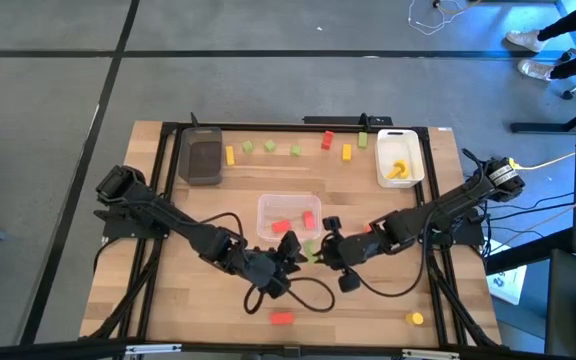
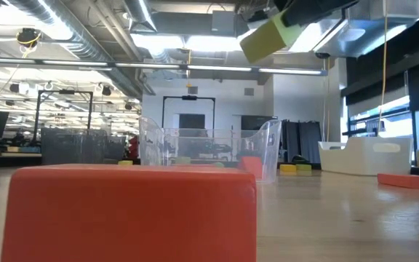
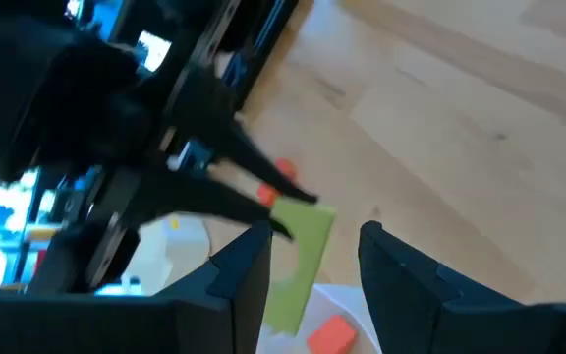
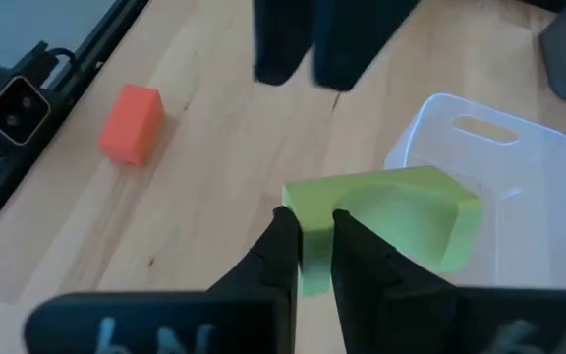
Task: Sort & place blocks by color
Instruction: Put the green block into the black bin, then put the orange block into the transparent bin
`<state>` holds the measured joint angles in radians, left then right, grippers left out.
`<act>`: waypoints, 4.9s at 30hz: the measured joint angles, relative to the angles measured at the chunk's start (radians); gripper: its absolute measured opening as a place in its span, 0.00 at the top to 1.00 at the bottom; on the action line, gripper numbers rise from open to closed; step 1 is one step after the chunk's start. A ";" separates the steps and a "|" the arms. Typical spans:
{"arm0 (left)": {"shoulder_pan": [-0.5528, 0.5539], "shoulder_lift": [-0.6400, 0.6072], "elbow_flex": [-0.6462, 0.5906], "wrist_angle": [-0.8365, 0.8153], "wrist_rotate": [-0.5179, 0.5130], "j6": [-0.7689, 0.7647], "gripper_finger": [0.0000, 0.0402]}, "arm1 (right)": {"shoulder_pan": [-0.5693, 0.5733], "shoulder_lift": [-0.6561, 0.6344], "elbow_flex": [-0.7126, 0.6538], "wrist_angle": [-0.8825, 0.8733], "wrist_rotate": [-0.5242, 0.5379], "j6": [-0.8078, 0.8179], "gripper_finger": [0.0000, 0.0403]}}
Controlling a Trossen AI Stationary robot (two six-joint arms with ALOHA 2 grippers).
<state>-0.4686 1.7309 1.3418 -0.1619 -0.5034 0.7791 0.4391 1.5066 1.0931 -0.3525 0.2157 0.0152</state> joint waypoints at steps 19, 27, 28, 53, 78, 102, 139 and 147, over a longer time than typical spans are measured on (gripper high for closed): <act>0.053 0.042 -0.002 -0.015 0.001 0.016 0.64 | -0.007 -0.001 0.000 0.066 -0.034 -0.050 0.91; 0.078 0.070 0.002 0.011 -0.026 0.017 0.65 | -0.007 0.000 -0.001 0.066 -0.032 -0.054 0.91; 0.081 0.071 0.001 0.010 -0.026 0.013 0.65 | -0.008 0.000 -0.001 0.065 -0.032 -0.054 0.91; 0.091 0.070 0.000 -0.144 -0.020 -0.108 0.92 | -0.056 -0.007 0.000 0.024 -0.018 -0.053 0.70; 0.482 -0.241 0.000 -0.914 -0.315 -1.053 0.92 | -0.043 -0.222 0.000 -0.216 0.176 0.137 0.69; 1.119 -0.238 -0.361 -0.741 0.134 -1.267 0.92 | -0.043 -0.220 0.000 -0.216 0.175 0.104 0.69; 0.659 -0.513 -0.324 -0.688 0.102 -1.273 0.79 | -0.073 -0.219 -0.060 -0.759 0.133 1.475 0.75; 0.597 -0.515 -0.324 -0.687 0.095 -1.273 0.79 | -0.119 -0.219 -0.134 -0.740 0.055 1.215 0.75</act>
<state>0.1280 1.2164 1.0176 -0.8494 -0.4080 -0.4941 0.3201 1.2881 0.9586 -1.0920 0.2704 1.2300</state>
